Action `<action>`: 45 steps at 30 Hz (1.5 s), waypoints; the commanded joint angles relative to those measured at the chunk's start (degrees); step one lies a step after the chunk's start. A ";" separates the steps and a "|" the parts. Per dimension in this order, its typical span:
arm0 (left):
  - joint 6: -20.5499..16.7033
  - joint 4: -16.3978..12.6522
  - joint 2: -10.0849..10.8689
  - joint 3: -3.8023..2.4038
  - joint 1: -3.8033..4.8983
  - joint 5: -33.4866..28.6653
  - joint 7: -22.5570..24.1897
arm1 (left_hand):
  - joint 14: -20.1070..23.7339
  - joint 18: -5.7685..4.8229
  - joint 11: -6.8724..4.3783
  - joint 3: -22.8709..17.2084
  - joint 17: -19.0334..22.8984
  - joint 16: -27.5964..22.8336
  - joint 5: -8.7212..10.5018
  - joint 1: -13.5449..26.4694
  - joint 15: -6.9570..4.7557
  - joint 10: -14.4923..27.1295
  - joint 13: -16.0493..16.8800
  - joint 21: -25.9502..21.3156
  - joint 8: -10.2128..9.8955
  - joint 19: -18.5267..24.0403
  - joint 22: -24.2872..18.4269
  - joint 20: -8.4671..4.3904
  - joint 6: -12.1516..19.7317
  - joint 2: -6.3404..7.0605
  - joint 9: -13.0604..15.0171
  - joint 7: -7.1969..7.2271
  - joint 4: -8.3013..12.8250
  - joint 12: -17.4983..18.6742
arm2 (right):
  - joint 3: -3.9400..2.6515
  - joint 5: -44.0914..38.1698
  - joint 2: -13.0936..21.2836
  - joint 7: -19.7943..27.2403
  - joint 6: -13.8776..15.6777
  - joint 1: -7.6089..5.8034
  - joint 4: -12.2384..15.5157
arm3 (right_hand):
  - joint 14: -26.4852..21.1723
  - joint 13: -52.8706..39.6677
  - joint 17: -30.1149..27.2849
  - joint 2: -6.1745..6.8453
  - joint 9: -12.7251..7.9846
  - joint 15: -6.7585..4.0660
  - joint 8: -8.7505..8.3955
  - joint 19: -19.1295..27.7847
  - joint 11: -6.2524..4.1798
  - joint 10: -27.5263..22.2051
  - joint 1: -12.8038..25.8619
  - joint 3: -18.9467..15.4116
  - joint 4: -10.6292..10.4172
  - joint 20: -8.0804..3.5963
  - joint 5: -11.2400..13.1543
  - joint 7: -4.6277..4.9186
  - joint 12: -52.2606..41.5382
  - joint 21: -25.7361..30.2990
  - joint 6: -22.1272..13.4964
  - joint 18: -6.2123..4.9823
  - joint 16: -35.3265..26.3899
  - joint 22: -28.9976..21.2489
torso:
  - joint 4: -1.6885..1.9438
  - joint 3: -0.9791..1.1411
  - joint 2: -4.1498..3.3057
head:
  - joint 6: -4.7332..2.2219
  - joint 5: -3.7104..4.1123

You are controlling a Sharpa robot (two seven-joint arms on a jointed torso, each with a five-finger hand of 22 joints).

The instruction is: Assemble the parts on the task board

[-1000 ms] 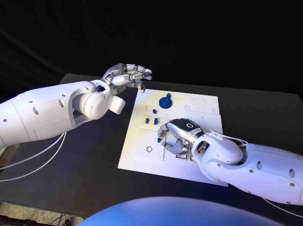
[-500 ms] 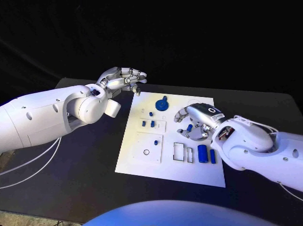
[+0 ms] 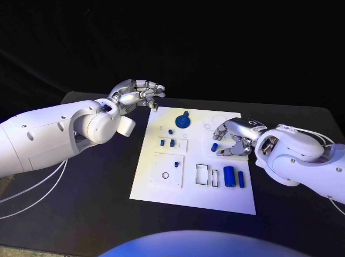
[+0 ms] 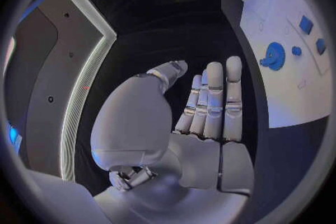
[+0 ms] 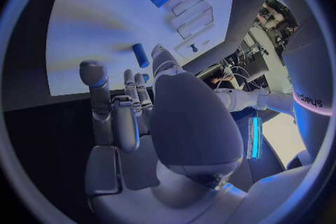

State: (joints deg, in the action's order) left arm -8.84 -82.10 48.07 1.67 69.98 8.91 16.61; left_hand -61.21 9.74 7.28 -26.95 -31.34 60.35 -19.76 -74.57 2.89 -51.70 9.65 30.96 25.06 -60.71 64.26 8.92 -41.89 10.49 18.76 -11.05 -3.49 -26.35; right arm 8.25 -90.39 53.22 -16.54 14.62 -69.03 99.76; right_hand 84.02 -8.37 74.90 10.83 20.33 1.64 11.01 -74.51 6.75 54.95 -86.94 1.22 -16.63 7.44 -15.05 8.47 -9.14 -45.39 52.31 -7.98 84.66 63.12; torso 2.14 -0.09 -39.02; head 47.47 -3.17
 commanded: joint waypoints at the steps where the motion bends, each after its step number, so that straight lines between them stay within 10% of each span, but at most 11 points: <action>1: 1.03 -0.11 -0.04 -0.03 0.02 0.22 0.18 | 0.34 0.61 0.10 0.34 0.05 0.01 -0.05 0.65 0.11 0.28 -0.05 -0.32 0.28 -0.46 -0.05 -0.06 0.34 -0.11 0.04 0.00 0.03 -0.29 | 0.04 -1.11 -0.31 -0.27 -3.09 0.02 -0.36 | 3.04 0.06 3.14 -0.06 -0.10 0.04 -0.16 -0.76 -0.24 0.49 -0.69 0.63 0.06 -0.10 0.41 -0.06 -0.33 -0.65 0.12 -0.47 0.37 0.33 | 0.06 -0.04 -0.09 | 0.02 0.02; 13: 1.05 -0.11 0.01 -0.03 0.02 0.26 0.22 | 0.34 0.61 0.10 0.34 0.05 0.01 -0.05 0.65 0.11 0.28 -0.05 -0.32 0.28 -0.46 -0.05 -0.06 0.34 -0.11 0.04 0.00 0.03 -0.29 | 0.16 -1.37 -2.06 0.59 -0.39 0.43 -1.16 | 3.74 0.52 4.98 -1.87 -1.61 -0.92 0.42 -3.23 -1.27 6.89 -1.95 8.64 0.05 -1.04 4.06 0.31 -1.13 -5.53 3.55 0.41 1.32 3.71 | 0.02 -0.05 -0.01 | 0.16 -0.13; 26: 1.08 -0.09 -0.01 -0.03 0.02 0.27 0.12 | 0.37 0.62 0.11 0.40 0.11 0.04 -0.05 0.61 0.13 0.35 -0.05 -0.42 0.36 -0.50 -0.12 -0.05 0.43 -0.17 0.05 -0.02 0.01 -0.37 | 0.20 -2.20 -3.04 0.01 -0.74 0.92 -2.27 | 4.07 1.36 6.26 0.51 -1.89 -1.79 1.38 -3.97 -2.36 13.60 -0.83 23.41 0.99 -1.83 6.64 -0.48 1.82 -8.01 6.49 0.79 2.02 6.00 | -0.01 -0.02 -0.02 | 0.33 -0.07; 45: 1.15 -0.14 0.06 -0.03 0.02 0.41 -0.28 | 0.38 0.62 0.12 0.43 0.16 0.08 -0.06 0.59 0.13 0.40 -0.06 -0.49 0.41 -0.54 -0.17 -0.04 0.52 -0.23 0.06 -0.03 -0.02 -0.42 | 0.36 -7.23 -4.58 -1.58 -0.83 1.83 -3.84 | 4.18 0.99 6.83 1.89 -0.50 -2.07 2.93 -4.07 -2.71 15.60 1.42 30.69 4.89 -2.11 7.22 -0.83 3.38 -8.73 7.77 0.91 2.30 7.05 | -0.02 -0.05 0.02 | 0.51 0.02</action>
State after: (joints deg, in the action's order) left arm -8.57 -82.11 48.18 1.68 69.97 9.06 16.23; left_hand -61.21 9.74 7.28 -26.95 -31.28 60.35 -19.76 -74.34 2.89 -51.71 9.66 30.74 25.27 -60.71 64.14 8.92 -41.89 10.26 18.76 -11.04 -3.49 -26.59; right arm 8.27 -95.86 48.80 -17.17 15.13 -67.64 96.21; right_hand 83.93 -7.27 74.94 12.72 19.72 0.08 13.75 -78.40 5.01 69.23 -86.07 31.53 -11.74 5.43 -7.96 7.65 -6.14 -53.81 59.71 -7.98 86.77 70.13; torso 2.12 -0.11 -39.02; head 47.98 -3.18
